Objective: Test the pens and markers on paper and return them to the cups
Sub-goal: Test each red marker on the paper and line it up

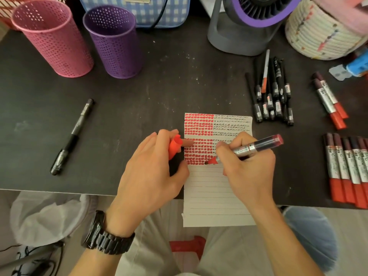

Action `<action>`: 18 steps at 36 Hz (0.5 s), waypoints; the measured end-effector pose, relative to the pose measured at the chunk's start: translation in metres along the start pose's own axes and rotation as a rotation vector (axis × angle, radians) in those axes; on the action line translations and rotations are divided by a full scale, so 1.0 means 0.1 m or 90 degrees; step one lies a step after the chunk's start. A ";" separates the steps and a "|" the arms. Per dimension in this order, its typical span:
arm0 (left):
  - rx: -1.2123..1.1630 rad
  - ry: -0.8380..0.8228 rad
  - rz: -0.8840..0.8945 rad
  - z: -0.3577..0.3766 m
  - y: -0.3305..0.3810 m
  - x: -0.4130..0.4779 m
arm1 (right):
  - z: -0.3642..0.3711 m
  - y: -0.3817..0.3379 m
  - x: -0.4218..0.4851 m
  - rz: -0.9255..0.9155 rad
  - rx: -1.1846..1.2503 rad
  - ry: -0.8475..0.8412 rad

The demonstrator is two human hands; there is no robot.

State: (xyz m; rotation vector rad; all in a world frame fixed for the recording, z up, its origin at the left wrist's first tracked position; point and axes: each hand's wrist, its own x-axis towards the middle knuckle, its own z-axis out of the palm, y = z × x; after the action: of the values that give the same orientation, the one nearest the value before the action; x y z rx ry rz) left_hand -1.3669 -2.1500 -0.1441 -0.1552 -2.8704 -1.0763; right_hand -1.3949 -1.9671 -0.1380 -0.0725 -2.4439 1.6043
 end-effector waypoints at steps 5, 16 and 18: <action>0.002 -0.010 -0.003 0.00 -0.01 0.00 | -0.01 -0.02 0.00 0.007 -0.003 -0.006; 0.006 -0.014 -0.006 0.00 -0.01 0.01 | -0.01 0.00 0.00 -0.013 0.013 -0.005; 0.003 -0.011 -0.005 0.00 -0.01 0.01 | -0.02 0.00 0.00 -0.015 0.019 -0.008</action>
State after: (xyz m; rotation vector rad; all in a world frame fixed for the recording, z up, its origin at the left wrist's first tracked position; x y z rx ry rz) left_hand -1.3679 -2.1509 -0.1449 -0.1531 -2.8906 -1.0758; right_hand -1.3947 -1.9656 -0.1374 -0.0291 -2.4196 1.6359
